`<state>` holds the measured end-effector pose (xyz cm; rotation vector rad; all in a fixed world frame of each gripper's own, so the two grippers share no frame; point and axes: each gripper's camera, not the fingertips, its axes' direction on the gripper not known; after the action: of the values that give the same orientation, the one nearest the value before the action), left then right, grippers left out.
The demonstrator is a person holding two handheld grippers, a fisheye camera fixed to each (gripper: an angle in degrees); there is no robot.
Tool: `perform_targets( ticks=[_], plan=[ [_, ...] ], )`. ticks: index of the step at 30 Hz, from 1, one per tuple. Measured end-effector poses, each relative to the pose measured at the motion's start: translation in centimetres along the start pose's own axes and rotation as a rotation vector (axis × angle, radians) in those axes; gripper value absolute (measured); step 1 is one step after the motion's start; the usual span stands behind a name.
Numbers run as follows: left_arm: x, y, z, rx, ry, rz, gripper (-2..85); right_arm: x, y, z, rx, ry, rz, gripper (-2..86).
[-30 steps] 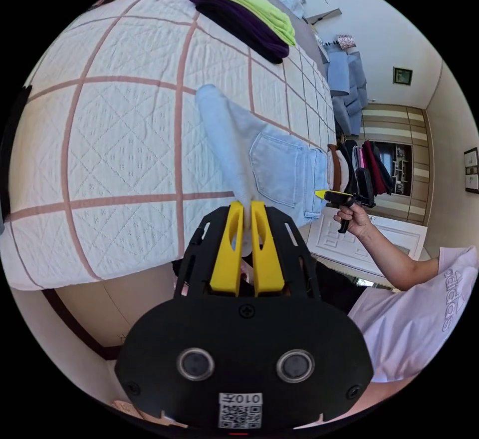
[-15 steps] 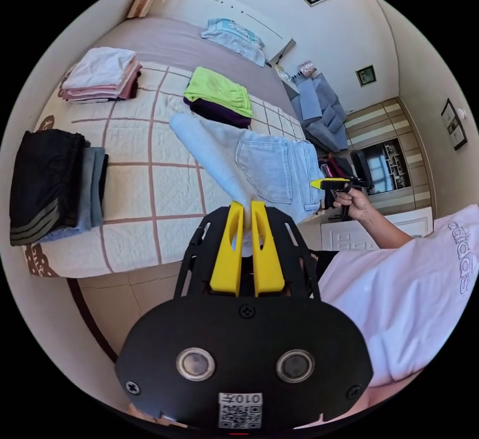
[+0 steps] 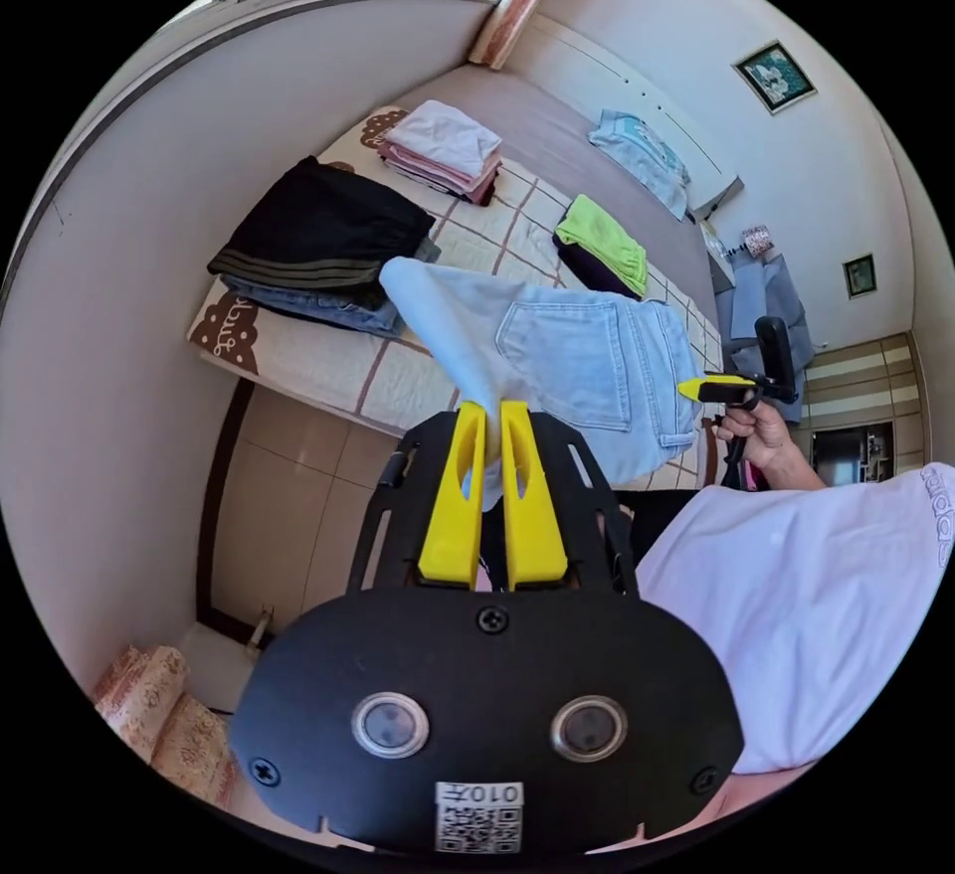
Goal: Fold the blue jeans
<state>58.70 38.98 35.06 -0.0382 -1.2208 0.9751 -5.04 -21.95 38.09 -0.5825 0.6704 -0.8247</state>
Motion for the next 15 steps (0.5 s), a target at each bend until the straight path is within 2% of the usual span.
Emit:
perform_targets(
  ticks=[4, 7, 15],
  plan=[
    [-0.8, -4.2, -0.7, -0.035, -0.017, 0.021, 0.6, 1.3, -5.2, 3.8, -0.030, 0.010, -0.013, 6.1],
    [-2.1, -9.4, -2.1, -0.047, -0.022, 0.084, 0.6, 2.5, -10.8, 6.0, 0.017, 0.019, 0.001, 6.2],
    [-5.9, -27.1, -9.7, 0.008, -0.153, 0.261, 0.8, 5.0, -28.3, 10.1, 0.288, 0.087, -0.010, 6.3]
  ],
)
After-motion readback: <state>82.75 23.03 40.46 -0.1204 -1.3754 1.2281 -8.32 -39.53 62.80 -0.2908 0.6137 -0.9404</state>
